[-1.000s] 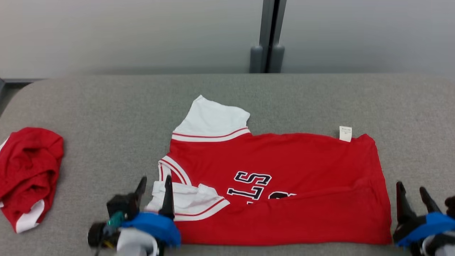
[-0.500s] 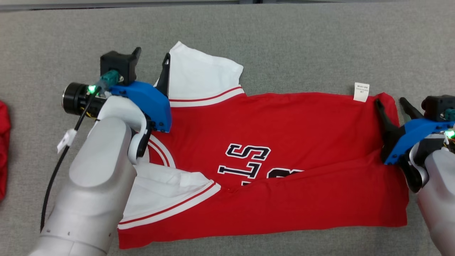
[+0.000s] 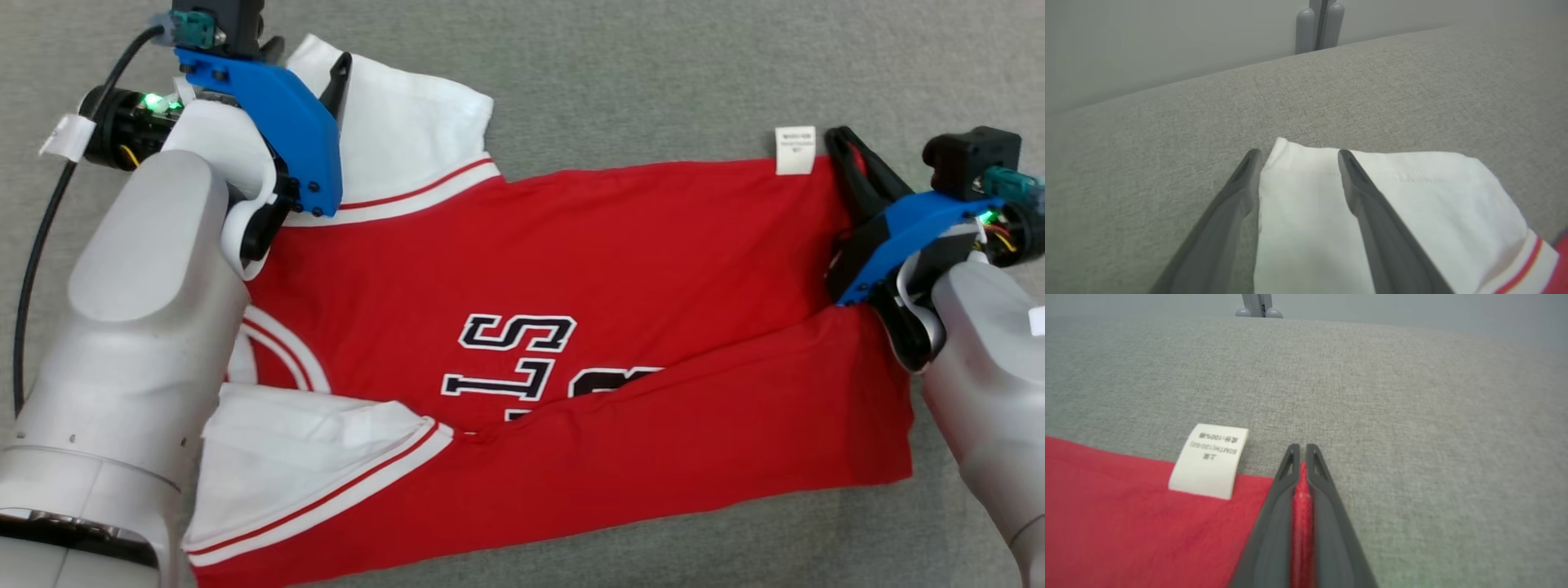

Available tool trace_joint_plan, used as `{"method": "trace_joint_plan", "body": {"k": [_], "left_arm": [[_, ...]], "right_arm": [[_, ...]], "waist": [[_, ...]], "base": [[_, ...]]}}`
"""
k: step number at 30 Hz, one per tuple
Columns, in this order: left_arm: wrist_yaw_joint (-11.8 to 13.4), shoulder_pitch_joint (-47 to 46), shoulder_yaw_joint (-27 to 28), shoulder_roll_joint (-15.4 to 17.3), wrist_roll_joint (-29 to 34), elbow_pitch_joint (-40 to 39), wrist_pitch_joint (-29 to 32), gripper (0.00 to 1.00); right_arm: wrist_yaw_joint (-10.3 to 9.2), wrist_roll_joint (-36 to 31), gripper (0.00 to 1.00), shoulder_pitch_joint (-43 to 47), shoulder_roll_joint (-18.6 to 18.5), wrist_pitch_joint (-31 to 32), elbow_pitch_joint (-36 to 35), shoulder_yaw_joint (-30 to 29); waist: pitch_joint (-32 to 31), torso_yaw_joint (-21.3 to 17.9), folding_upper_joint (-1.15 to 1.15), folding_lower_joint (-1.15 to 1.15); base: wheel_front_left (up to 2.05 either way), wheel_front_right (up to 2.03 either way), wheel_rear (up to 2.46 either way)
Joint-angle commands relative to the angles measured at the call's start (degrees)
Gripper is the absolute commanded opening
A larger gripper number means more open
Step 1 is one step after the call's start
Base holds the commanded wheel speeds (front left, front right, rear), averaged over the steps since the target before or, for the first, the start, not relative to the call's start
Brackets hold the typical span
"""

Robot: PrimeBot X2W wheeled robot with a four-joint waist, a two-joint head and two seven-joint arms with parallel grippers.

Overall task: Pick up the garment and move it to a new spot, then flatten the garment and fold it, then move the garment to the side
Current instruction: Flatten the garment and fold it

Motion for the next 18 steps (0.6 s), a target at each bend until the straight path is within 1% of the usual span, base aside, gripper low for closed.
{"method": "trace_joint_plan", "body": {"k": [1,3,7,8,9,10,13,15,17,18], "left_arm": [[-0.32,-0.95,-0.43,1.09,-0.18,0.26,0.34,1.0],[-0.23,-1.84,-0.19,2.3,-2.13,0.96,0.85,1.0],[-0.24,-3.13,-1.17,3.92,-1.65,3.17,0.22,1.0],[-0.24,-3.11,-1.7,3.97,-1.68,3.86,0.16,0.74],[-0.24,-2.97,-1.71,3.89,-2.28,4.54,0.14,0.1],[-0.25,-2.96,-2.11,3.76,-2.45,4.92,0.12,0.0],[-0.24,-3.41,-2.45,3.67,-2.06,4.4,-3.35,0.0],[-0.24,-3.54,-2.42,3.04,-2.3,4.43,-5.32,0.0],[-0.01,-3.57,-2.29,2.61,-2.37,4.06,-7.9,0.0],[0.39,-3.94,-2.18,2.91,-1.89,3.84,-9.65,0.0]], "right_arm": [[-0.01,0.52,0.0,-0.5,0.21,-0.31,0.11,0.76],[-0.01,1.87,0.0,-1.41,0.59,-0.76,-0.25,2.45],[-0.01,4.19,0.0,-2.83,0.72,-1.48,-1.18,5.37],[-0.01,4.72,0.0,-3.03,0.56,-1.77,-1.34,5.88],[-0.01,5.24,0.0,-3.33,0.34,-1.88,-1.42,6.31],[-0.01,5.76,0.0,-3.6,0.14,-1.99,-1.39,6.73],[-0.01,7.16,0.0,-4.19,-0.73,-2.33,-0.79,6.76],[-0.01,7.41,0.0,-4.51,-1.23,-2.47,-0.28,6.54],[-0.01,7.16,0.0,-5.0,-1.86,-2.53,-0.26,5.44],[-0.01,6.66,0.0,-5.19,-2.14,-2.52,-0.51,4.61]], "waist": [[0.25,-0.5,-0.02,0.0],[1.03,-1.6,-0.02,0.0],[2.23,-3.11,-0.02,0.0],[2.32,-3.24,-0.02,0.0],[2.36,-3.3,-0.02,0.0],[2.34,-3.3,-0.02,0.0],[1.89,-2.59,-0.02,0.0],[1.31,-1.88,-0.02,0.0],[0.51,-0.99,-0.02,0.0],[0.15,-0.6,-0.02,0.0]], "base": [[0.0,0.0,0.0],[0.0,0.0,0.0],[0.0,0.0,0.0],[0.0,0.0,0.0],[0.0,0.0,0.0],[0.0,0.0,0.0],[0.0,0.0,0.0],[0.0,0.0,0.0],[0.0,0.0,0.0],[0.0,0.0,0.0]]}}
